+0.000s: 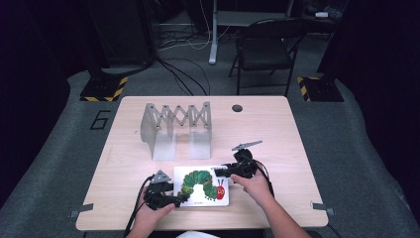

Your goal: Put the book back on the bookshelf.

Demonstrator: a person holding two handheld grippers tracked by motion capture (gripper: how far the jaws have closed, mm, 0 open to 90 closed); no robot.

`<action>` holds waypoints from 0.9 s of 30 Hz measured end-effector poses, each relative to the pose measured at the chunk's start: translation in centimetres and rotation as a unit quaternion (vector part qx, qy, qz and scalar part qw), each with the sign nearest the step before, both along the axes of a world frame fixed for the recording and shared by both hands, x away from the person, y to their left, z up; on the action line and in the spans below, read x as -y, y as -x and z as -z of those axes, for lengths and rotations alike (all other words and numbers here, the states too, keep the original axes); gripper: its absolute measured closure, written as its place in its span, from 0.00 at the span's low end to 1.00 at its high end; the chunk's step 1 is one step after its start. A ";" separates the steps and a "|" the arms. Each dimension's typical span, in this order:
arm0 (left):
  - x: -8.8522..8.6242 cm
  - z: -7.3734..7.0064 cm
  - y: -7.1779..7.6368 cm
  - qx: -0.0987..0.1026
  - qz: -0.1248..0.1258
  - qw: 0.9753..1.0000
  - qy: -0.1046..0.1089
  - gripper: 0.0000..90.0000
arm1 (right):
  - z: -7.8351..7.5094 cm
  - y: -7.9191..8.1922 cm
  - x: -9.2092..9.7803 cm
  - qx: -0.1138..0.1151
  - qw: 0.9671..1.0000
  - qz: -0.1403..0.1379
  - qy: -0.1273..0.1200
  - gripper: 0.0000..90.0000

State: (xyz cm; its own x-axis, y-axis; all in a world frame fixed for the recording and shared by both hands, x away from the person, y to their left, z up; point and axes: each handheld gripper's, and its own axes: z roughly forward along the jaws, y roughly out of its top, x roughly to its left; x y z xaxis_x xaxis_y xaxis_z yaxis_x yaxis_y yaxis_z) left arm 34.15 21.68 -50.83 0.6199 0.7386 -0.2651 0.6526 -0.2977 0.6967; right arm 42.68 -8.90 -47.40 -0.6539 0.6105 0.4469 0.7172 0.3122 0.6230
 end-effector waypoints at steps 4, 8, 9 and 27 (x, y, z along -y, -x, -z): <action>-0.1 -0.1 0.0 0.001 -0.004 1.000 0.004 0.38 | -0.1 0.1 0.0 -0.001 1.000 0.004 0.002 0.61; -0.1 -0.3 0.2 0.008 -0.008 1.000 0.001 0.40 | -0.5 0.3 0.0 0.009 1.000 0.007 0.002 0.61; -0.1 -0.4 0.2 0.010 -0.008 1.000 0.000 0.40 | -0.6 0.4 -0.1 0.010 1.000 0.010 0.004 0.61; -0.8 -1.5 0.5 0.044 -0.029 0.999 0.011 0.59 | -2.9 1.5 -0.5 0.056 0.998 0.019 0.000 0.62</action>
